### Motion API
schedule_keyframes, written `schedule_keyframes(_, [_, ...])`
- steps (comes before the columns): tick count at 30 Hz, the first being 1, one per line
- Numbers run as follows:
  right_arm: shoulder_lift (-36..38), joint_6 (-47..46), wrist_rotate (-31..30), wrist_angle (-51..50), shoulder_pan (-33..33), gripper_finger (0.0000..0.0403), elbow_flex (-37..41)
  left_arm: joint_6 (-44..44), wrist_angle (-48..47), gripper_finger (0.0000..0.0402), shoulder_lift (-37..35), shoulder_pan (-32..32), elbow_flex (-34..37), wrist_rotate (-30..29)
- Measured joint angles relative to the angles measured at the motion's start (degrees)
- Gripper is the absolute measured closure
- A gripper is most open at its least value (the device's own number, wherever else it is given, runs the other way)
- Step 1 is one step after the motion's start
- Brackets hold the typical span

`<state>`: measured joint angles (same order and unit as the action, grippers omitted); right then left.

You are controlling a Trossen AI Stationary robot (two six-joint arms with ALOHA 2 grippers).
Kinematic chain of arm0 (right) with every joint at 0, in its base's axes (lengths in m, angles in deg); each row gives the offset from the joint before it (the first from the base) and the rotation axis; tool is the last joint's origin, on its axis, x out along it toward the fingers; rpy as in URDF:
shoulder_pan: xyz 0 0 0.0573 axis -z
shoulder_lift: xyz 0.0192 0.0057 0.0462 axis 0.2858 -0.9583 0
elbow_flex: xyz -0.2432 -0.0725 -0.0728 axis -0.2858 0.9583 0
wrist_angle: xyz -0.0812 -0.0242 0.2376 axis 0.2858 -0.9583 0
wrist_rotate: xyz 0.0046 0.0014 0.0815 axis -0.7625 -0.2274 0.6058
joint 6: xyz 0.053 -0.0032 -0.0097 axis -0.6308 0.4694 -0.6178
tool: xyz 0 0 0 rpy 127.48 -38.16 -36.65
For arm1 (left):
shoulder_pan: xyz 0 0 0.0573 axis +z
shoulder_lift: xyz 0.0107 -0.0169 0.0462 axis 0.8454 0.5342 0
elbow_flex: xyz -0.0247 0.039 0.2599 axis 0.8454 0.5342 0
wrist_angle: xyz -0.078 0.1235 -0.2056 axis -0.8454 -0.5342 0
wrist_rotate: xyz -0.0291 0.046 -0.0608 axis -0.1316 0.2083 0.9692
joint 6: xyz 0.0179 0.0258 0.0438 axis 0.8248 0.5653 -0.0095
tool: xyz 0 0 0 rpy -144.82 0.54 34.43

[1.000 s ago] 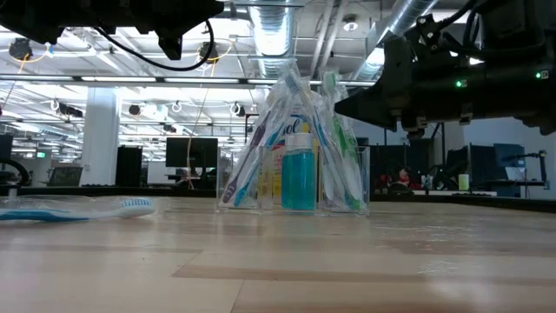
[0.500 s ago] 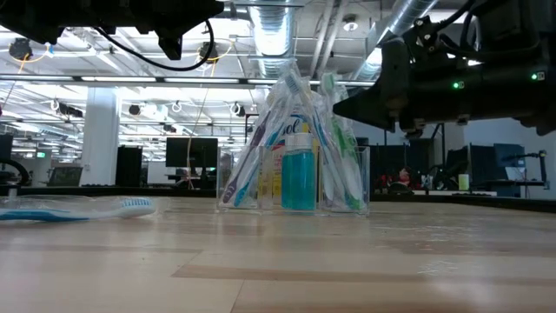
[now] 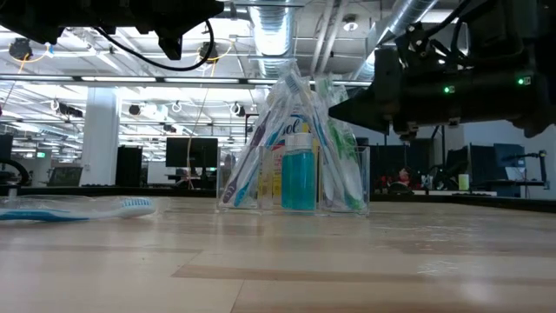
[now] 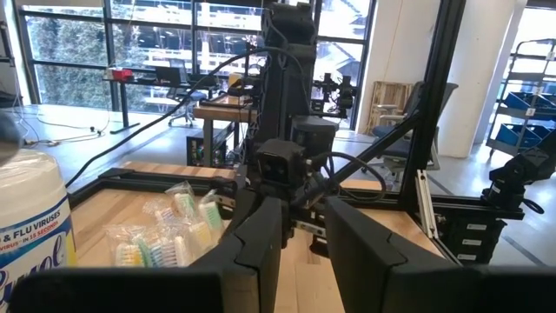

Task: Pick & Place toothbrushing station
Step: Put the green toothbrush into the transparent organizer, then put the blue toothbrush into the transparent organizer

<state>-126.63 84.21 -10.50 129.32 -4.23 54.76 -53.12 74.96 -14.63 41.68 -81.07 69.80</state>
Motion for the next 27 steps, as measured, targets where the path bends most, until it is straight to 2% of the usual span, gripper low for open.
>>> schedule_keyframes(3, [0.0, 2.08, -0.15, 1.2, -0.33, 0.0397, 0.0, 0.0, 0.0, 0.0315, 0.0, 0.0, 0.0, 0.0])
schedule_keyframes(6, [0.02, 4.13, -0.41, 2.87, -1.11, 0.0371, 0.0, 0.0, 0.0, 0.0315, 0.0, -0.01, 0.0, 0.02])
schedule_keyframes(13, [0.04, 9.31, -8.61, 3.53, -3.46, 0.0278, 0.0, 0.0, 0.0, 0.0315, 0.0, -0.02, 0.0, 0.0])
schedule_keyframes(18, [2.63, 11.12, -14.29, 3.7, -4.96, 0.0232, 0.0, -1.35, -1.92, 0.0315, -0.02, -0.01, 0.0, 0.01])
schedule_keyframes(24, [10.41, 19.37, -16.19, 3.3, -7.2, 0.0212, 0.04, -6.13, -8.74, 0.0315, -0.02, -0.02, 0.0, 0.71])
schedule_keyframes(27, [14.72, 23.97, -20.31, 2.5, -8.32, 0.0215, 0.04, -8.89, -13.61, 0.0315, -0.02, -0.02, 0.0, 2.7])
